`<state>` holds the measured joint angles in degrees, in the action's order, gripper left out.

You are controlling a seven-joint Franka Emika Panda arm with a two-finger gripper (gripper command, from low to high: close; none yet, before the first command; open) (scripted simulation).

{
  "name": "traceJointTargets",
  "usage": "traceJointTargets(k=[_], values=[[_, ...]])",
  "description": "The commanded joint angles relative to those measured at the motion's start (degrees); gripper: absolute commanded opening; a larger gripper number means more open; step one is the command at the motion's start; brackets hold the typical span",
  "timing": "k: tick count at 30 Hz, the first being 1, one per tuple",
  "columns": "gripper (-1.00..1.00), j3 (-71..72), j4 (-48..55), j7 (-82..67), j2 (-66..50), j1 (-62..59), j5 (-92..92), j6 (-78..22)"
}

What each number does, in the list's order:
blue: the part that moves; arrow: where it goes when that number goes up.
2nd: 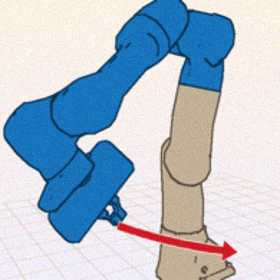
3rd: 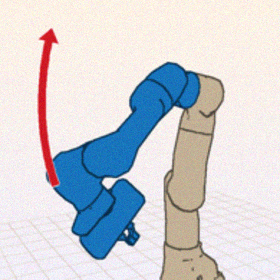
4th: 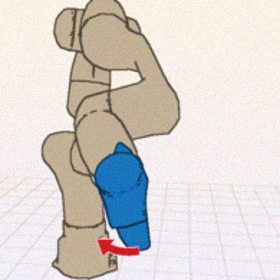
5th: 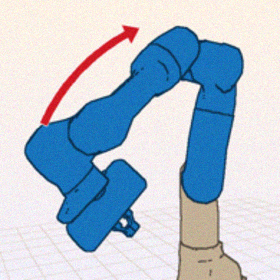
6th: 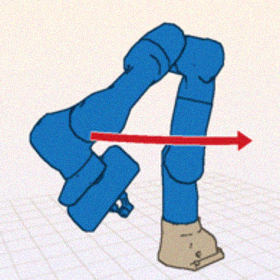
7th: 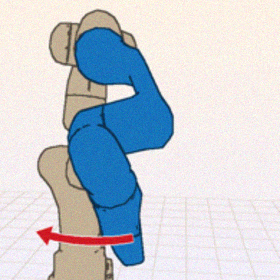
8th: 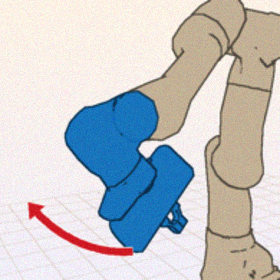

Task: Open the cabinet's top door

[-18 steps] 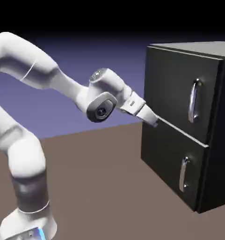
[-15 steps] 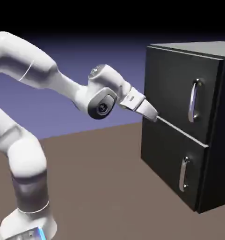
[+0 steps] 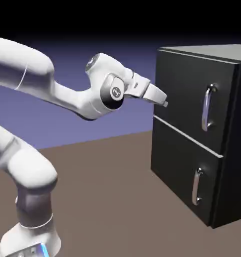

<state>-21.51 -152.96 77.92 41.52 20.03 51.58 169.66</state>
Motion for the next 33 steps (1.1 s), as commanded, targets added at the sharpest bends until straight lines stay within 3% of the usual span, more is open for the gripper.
traceJointTargets(k=[1,33], values=[[1.0,-1.0,0.4,1.7,0.4,0.9,2.5,-0.2],[1.0,-34.3,12.8,56.5,14.1,30.8,82.2,-6.9]])
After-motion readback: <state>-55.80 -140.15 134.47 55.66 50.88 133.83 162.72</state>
